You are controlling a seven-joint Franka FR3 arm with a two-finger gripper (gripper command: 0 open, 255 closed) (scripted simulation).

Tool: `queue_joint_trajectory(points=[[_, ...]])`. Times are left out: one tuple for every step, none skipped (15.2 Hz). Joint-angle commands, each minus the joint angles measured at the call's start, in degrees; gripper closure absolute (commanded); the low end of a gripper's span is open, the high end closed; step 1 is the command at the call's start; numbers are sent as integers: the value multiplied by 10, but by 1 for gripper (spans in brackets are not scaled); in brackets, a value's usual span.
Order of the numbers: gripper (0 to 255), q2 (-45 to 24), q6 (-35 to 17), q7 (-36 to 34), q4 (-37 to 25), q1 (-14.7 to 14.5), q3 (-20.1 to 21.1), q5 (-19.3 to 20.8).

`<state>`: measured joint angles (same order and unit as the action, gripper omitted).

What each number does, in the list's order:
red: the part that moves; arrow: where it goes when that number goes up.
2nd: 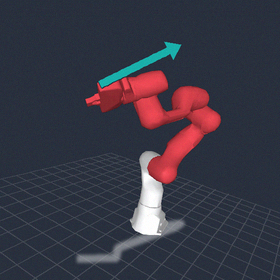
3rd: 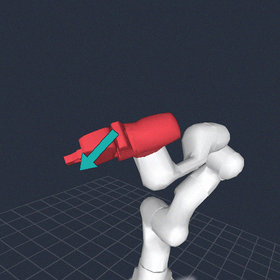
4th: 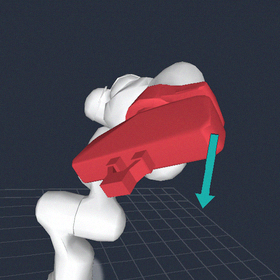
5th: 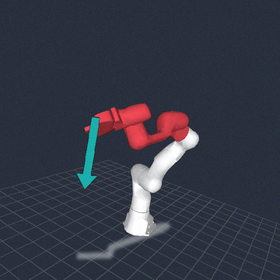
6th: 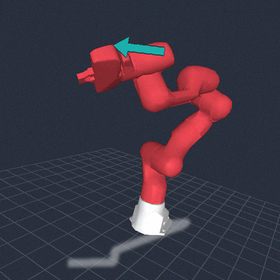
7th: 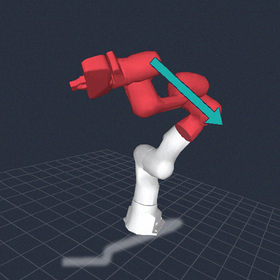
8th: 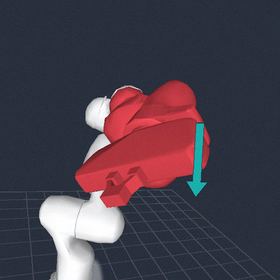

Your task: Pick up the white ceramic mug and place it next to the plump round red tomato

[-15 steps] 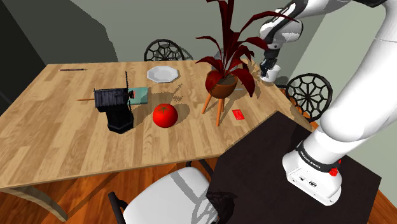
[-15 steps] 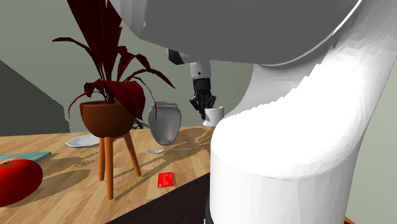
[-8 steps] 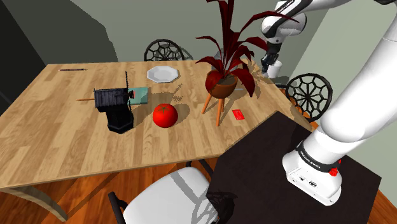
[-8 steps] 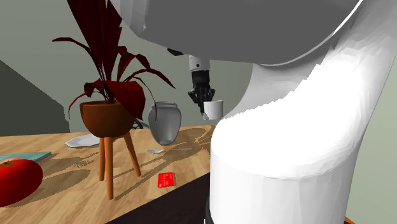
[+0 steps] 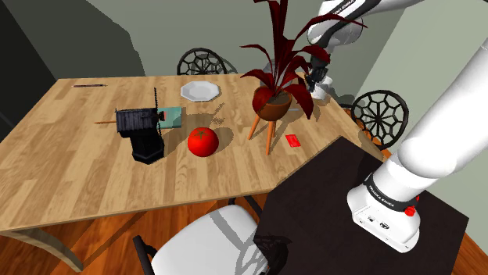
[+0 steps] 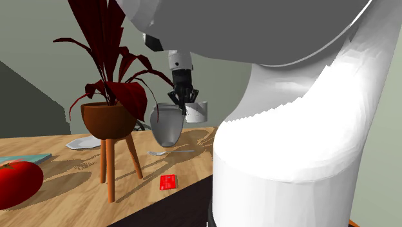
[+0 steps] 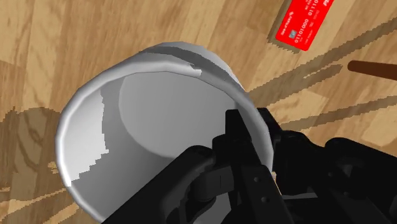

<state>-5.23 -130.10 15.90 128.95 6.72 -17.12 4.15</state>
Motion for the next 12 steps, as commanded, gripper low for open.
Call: queue_joint_trajectory(points=[[255, 10, -2, -35, 14, -18, 14, 3], [255, 13, -2, -50, 18, -26, 21, 3], [255, 15, -1, -64, 20, -34, 28, 3], [255, 17, 0, -79, 22, -42, 35, 2], [255, 18, 1, -93, 23, -50, 42, 2], [255, 19, 2, -107, 23, -57, 49, 1], [255, 19, 3, -121, 23, -65, 56, 0], [255, 18, 5, -135, 22, -73, 63, -2], [255, 17, 6, -149, 20, -81, 70, -3], [255, 16, 8, -162, 18, -89, 76, -5], [255, 14, 9, -176, 15, -96, 83, -6], [255, 11, 11, -189, 11, -104, 90, -8]])
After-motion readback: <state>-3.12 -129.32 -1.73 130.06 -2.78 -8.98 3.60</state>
